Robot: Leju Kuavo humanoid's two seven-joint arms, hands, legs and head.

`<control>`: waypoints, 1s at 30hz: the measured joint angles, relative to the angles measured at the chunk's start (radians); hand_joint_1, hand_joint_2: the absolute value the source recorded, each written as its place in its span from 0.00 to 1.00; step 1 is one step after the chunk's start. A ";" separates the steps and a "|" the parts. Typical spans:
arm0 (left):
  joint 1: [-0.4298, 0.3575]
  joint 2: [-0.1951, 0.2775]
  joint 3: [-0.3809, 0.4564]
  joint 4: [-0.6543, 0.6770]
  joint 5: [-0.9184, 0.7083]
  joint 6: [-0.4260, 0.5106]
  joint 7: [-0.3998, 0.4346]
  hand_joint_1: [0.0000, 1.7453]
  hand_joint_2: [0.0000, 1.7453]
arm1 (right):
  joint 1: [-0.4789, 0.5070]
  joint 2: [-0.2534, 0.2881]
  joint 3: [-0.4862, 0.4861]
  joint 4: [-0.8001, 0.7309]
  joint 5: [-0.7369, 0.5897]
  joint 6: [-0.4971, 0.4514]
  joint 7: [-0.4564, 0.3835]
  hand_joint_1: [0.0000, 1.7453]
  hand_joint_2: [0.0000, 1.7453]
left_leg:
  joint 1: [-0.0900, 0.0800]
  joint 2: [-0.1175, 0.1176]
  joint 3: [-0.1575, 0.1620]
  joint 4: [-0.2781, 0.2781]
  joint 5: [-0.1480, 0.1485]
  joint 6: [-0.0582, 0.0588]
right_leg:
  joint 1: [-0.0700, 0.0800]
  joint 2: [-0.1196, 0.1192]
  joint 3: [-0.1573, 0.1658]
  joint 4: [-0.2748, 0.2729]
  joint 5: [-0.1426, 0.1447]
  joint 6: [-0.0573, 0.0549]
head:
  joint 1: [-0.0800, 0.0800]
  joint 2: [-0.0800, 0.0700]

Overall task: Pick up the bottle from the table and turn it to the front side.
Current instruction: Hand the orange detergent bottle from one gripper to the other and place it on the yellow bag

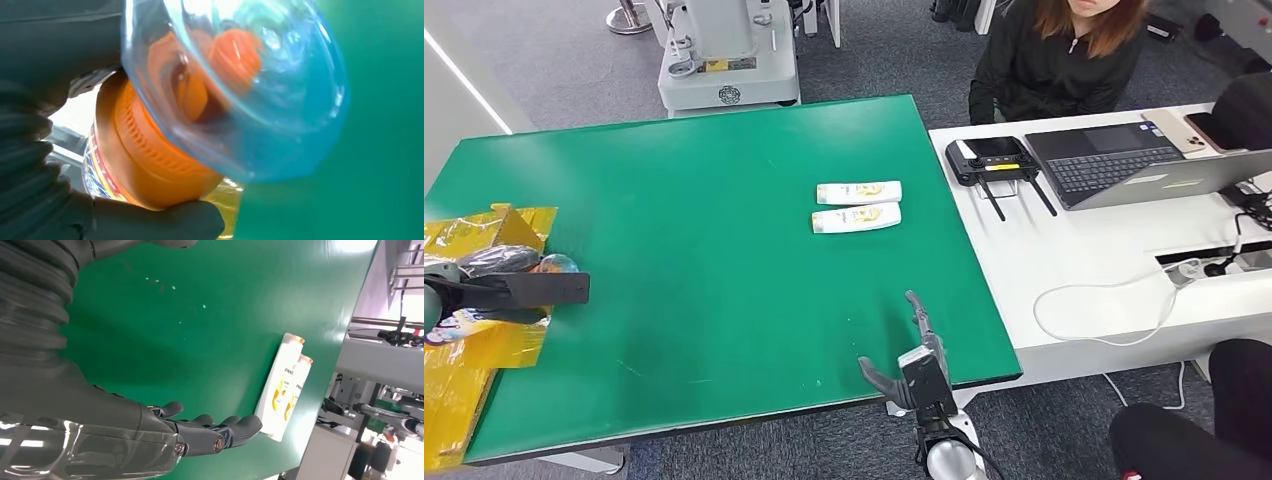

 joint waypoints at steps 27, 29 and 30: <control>0.076 -0.177 -0.051 0.426 -0.190 0.183 0.088 1.00 1.00 | -0.071 0.000 0.043 0.100 -0.035 0.028 -0.039 0.00 1.00 | -0.002 -0.002 0.021 -0.004 -0.004 -0.004 | -0.002 -0.003 0.020 0.000 -0.005 -0.002 | 0.000 0.000; 0.079 -0.188 -0.051 0.434 -0.190 0.206 0.079 1.00 1.00 | -0.074 0.000 0.045 0.103 -0.035 0.030 -0.040 0.00 1.00 | -0.003 -0.004 0.024 -0.005 -0.004 -0.004 | -0.002 -0.005 0.022 0.000 -0.006 -0.002 | 0.000 0.000; 0.081 -0.193 -0.051 0.437 -0.190 0.220 0.075 1.00 1.00 | -0.075 0.000 0.046 0.103 -0.035 0.031 -0.040 0.00 1.00 | -0.003 -0.005 0.025 -0.006 -0.004 -0.004 | -0.003 -0.006 0.023 0.000 -0.007 -0.003 | 0.000 0.000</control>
